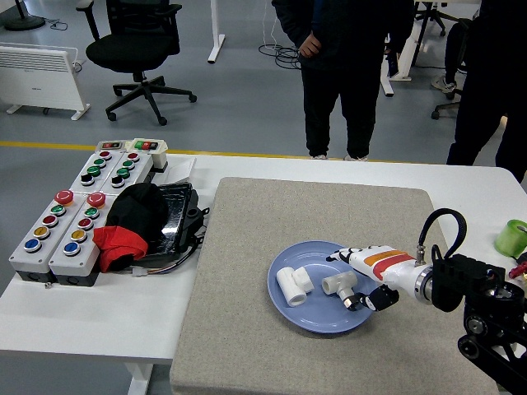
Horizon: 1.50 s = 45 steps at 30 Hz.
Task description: Pick pipe place plate twice
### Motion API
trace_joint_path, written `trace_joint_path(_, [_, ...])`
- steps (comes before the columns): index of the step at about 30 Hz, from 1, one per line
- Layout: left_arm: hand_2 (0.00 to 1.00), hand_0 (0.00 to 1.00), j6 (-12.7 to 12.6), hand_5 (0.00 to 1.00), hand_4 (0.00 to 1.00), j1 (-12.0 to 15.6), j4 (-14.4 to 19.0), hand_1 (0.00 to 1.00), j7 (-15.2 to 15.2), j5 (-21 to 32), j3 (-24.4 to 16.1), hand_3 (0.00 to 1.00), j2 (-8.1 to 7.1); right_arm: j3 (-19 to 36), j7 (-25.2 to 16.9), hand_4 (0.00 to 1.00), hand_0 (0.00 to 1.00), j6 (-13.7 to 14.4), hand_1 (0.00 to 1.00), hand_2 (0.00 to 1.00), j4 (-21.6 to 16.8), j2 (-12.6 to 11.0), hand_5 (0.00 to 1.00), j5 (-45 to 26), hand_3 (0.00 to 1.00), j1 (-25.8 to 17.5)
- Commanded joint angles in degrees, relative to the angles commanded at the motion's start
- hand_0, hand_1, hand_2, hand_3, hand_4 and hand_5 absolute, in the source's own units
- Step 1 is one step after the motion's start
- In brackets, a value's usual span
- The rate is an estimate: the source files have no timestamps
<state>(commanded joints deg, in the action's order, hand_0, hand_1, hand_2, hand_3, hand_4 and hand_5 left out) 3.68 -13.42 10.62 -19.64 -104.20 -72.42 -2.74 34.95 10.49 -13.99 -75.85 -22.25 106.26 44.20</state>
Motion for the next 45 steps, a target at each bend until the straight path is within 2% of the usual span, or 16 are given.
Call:
trace_joint_path(5, [0.702,0.730,0.0,0.998,0.409,0.0,0.0,0.742,0.0,-0.1,-0.1,0.647,0.02,2.7,-0.3,0.609,0.958,1.4,0.915,0.998,-0.4,-0.3,0.173,-0.6,0.962,-0.9])
trace_joint_path(9, [0.702,0.730,0.1,0.998,0.409,0.0,0.0,0.742,0.0,-0.1,-0.1,0.647,0.02,6.1,-1.1,0.609,0.958,5.5,0.915,0.998,-0.7,-0.6,0.173,-3.4,0.962,-2.2])
trace_joint_path(11, [0.702,0.730,0.1,0.998,0.410,0.1,0.0,0.743,-0.1,-0.1,-0.1,0.647,0.02,8.3,-1.6,0.625,0.938,10.5,0.901,0.998,-0.4,-0.7,0.202,-7.7,0.952,-3.3])
trace_joint_path(14, [0.702,0.730,0.1,0.998,0.410,0.2,0.0,0.743,-0.1,-0.2,-0.2,0.647,0.03,10.4,-3.1,0.625,0.938,16.4,0.901,0.998,0.0,-0.8,0.202,-13.8,0.952,-4.6])
trace_joint_path(17, [0.702,0.732,0.1,0.998,0.410,0.3,0.0,0.743,-0.1,-0.4,-0.3,0.647,0.06,14.4,-6.9,0.613,0.910,23.2,0.866,0.984,0.3,-0.9,0.256,-21.1,0.934,-6.8])
trace_joint_path(20, [0.702,0.732,0.1,0.998,0.410,0.4,0.0,0.743,-0.1,-0.8,-0.5,0.647,0.08,19.0,-10.7,0.613,0.910,27.6,0.866,0.984,0.0,-1.2,0.256,-28.5,0.934,-9.4])
trace_joint_path(21, [0.702,0.732,0.1,0.998,0.410,0.5,0.0,0.743,-0.1,-0.9,-0.6,0.647,0.09,19.7,-11.2,0.613,0.910,28.0,0.866,0.984,0.0,-1.3,0.256,-30.8,0.934,-9.7])
trace_joint_path(22, [0.702,0.732,0.1,0.998,0.408,0.5,0.0,0.743,0.0,-0.9,-0.6,0.649,0.09,21.3,-11.8,0.593,0.887,28.3,0.844,0.961,-0.1,-1.4,0.368,-33.4,0.911,-10.6])
trace_joint_path(25, [0.702,0.732,0.1,0.998,0.408,0.6,0.0,0.743,0.0,-1.1,-0.6,0.649,0.09,25.6,-11.8,0.593,0.887,27.9,0.844,0.961,-0.1,-1.4,0.368,-40.4,0.911,-12.6])
trace_joint_path(27, [0.702,0.732,0.1,0.998,0.408,0.7,0.0,0.743,0.0,-1.4,-0.7,0.649,0.13,28.5,-10.6,0.593,0.887,26.3,0.844,0.961,0.3,-1.3,0.368,-45.1,0.911,-14.2])
trace_joint_path(28, [0.703,0.733,0.2,0.998,0.408,0.8,0.0,0.743,0.0,-1.4,-0.8,0.648,0.14,29.8,-10.3,0.597,0.857,25.9,0.822,0.918,0.4,-1.3,0.508,-47.4,0.874,-14.8])
trace_joint_path(33, [0.703,0.733,0.2,0.998,0.408,1.0,0.1,0.743,0.0,-1.8,-0.9,0.648,0.22,33.2,-8.8,0.597,0.857,25.1,0.822,0.918,0.7,-1.2,0.508,-59.7,0.874,-17.6])
trace_joint_path(42, [0.703,0.729,0.3,0.998,0.407,1.1,0.1,0.743,0.1,-2.1,-1.0,0.648,0.28,34.3,-8.2,0.593,0.849,24.9,0.813,0.910,1.0,-0.7,0.522,-81.6,0.866,-19.4])
trace_joint_path(45, [0.703,0.729,0.2,0.998,0.407,1.0,0.0,0.743,0.1,-1.7,-0.8,0.648,0.21,34.6,-8.1,0.593,0.849,25.0,0.813,0.910,1.1,-0.6,0.522,-84.2,0.866,-19.5])
